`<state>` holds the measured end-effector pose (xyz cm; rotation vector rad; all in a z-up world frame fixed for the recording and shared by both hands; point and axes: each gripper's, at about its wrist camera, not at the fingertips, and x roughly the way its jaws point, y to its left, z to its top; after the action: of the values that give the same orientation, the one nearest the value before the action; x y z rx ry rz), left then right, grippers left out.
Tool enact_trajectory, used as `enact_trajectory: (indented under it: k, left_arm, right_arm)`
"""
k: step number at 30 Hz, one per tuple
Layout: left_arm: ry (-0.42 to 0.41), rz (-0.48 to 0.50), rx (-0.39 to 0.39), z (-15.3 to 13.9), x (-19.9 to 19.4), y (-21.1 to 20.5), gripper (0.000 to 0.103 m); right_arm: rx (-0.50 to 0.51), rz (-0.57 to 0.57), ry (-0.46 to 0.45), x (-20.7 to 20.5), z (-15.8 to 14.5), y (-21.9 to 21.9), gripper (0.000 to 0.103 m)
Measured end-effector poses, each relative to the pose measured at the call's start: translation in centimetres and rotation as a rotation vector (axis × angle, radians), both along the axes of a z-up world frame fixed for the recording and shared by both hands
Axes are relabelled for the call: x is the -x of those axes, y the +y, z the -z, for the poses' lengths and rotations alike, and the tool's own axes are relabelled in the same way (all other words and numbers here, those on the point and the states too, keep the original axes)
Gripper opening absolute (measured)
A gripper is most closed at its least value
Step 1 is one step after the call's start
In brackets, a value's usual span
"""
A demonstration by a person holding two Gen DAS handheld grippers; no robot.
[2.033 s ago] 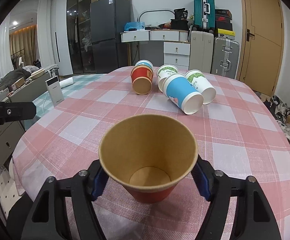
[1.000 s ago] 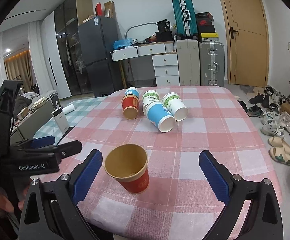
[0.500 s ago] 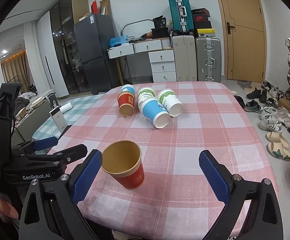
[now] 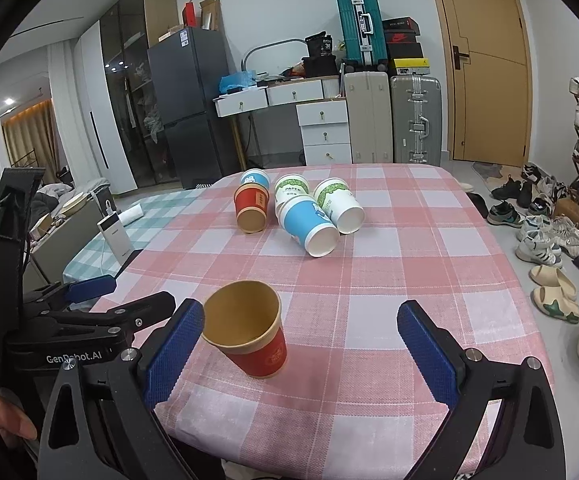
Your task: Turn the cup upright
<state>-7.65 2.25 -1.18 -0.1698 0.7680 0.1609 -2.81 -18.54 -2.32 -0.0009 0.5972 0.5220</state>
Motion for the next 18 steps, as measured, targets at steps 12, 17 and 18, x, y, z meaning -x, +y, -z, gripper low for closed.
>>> enact_trajectory:
  k: [12,17,18]
  left_arm:
    - [0.003,0.001,0.002,0.05,0.04,0.12,0.102]
    - [0.002,-0.002,0.002,0.06,0.01,0.13,0.102]
    - [0.003,-0.003,0.003,0.08,0.03,0.14,0.102]
  right_arm:
    - [-0.009,0.008,0.008,-0.26,0.17,-0.19,0.099]
    - [-0.026,-0.005,0.017,-0.28,0.07,-0.17,0.099]
    - [-0.034,-0.004,0.020,-0.31,0.04,-0.26,0.099]
